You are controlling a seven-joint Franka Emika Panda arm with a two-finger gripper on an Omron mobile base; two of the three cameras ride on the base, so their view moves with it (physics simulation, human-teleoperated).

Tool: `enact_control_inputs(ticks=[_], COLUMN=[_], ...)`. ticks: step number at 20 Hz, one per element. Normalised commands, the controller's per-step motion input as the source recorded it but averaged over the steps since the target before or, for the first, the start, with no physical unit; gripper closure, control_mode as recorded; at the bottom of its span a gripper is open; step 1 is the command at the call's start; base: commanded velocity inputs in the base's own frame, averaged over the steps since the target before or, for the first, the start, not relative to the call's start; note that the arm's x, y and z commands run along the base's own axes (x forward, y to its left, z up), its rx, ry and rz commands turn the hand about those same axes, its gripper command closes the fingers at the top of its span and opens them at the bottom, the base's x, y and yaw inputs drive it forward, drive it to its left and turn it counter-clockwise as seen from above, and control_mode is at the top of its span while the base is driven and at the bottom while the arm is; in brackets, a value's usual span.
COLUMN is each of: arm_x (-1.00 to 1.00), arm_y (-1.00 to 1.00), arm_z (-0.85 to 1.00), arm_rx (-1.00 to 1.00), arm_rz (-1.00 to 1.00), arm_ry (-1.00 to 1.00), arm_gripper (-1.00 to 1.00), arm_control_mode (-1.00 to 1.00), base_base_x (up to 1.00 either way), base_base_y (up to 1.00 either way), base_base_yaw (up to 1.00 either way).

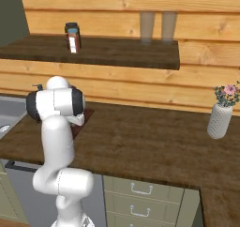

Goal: Pick up the sponge from the counter and clean the cutting board by briefly scrubbing or pressing down on the cutting board. Once finished, release the sponge.

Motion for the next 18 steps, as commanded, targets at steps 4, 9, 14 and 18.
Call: enact_control_inputs(ticks=[4,9,14,18], arm_x=[0.66,0.77,0.85,0.6], arm_y=[-0.3,-0.23,-0.29,-0.55], arm_z=[-0.21,-0.26,-0.29,-0.31], arm_rx=[0.0,0.0,0.0,0.0], arm_rz=[0.0,0.0,0.0,0.0], arm_ry=[-0.01,0.0,0.0,0.0], arm_gripper=[1.0,1.0,1.0,1.0], arm_control_mode=[-1.0,-1.0,-1.0,-1.0], base_base_x=[0.0,0.0,0.0,0.0], base_base_y=[0.0,0.0,0.0,0.0], base_base_yaw=[0.0,0.0,0.0,0.0])
